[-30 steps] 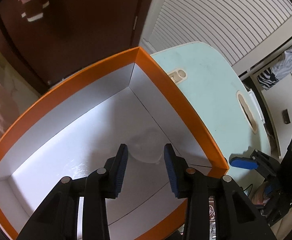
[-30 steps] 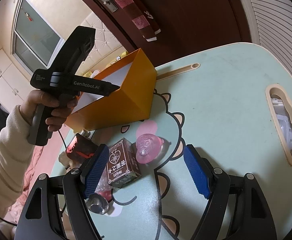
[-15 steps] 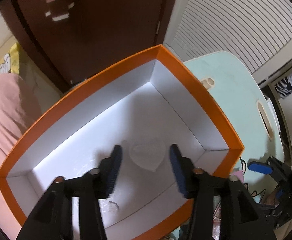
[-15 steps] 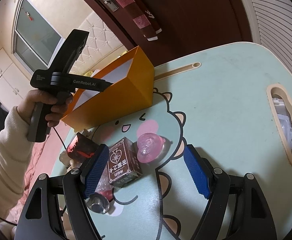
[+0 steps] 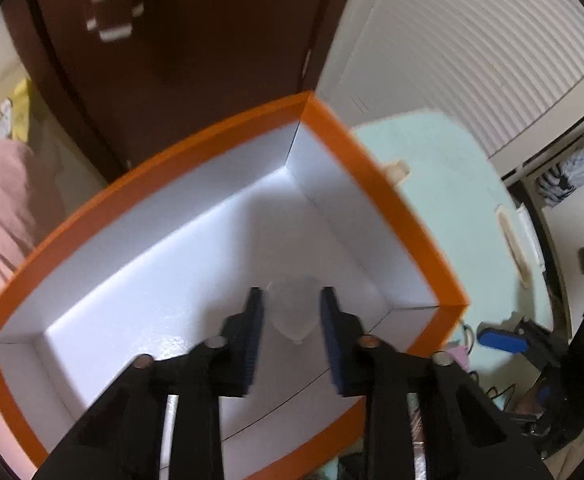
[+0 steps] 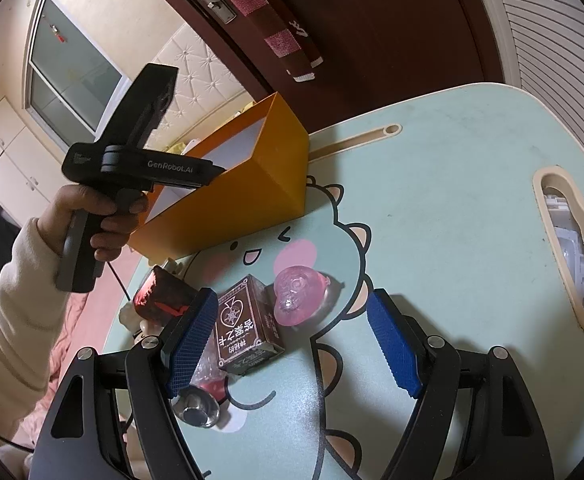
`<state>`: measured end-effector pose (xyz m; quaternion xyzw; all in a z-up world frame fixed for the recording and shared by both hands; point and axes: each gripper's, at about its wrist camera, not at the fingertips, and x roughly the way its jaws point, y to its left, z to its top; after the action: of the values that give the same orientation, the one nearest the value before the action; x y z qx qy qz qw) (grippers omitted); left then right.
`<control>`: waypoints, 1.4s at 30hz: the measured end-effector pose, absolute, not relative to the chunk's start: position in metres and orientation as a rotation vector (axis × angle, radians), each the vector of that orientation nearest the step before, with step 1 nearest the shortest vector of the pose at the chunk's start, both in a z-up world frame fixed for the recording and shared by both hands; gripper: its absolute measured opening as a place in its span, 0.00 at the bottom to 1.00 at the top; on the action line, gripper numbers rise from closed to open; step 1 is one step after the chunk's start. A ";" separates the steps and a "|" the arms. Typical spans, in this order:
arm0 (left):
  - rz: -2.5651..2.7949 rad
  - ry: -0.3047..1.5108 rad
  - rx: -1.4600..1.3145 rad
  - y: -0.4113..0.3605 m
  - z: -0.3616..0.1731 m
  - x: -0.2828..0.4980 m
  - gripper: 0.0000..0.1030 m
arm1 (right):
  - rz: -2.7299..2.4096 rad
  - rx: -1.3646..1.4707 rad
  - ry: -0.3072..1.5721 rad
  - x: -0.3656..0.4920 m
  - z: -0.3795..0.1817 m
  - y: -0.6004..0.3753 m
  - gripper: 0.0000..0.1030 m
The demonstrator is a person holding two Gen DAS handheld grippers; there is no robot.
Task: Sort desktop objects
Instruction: 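Reach into the orange box and grasp the clear plastic piece with the left tool, then lift the clear plastic piece out and release it on the desk, left tool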
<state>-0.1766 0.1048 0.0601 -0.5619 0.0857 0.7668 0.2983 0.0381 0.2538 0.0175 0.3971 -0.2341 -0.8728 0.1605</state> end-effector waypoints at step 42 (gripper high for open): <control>2.333 -0.049 -1.246 -0.015 0.158 -0.068 0.17 | -2.510 1.109 -0.597 0.042 0.021 0.240 0.75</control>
<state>-0.0679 -0.0155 0.1584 -0.4566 -0.0178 0.8549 0.2455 0.0424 0.2403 0.0211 0.3893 -0.2096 -0.8815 0.1658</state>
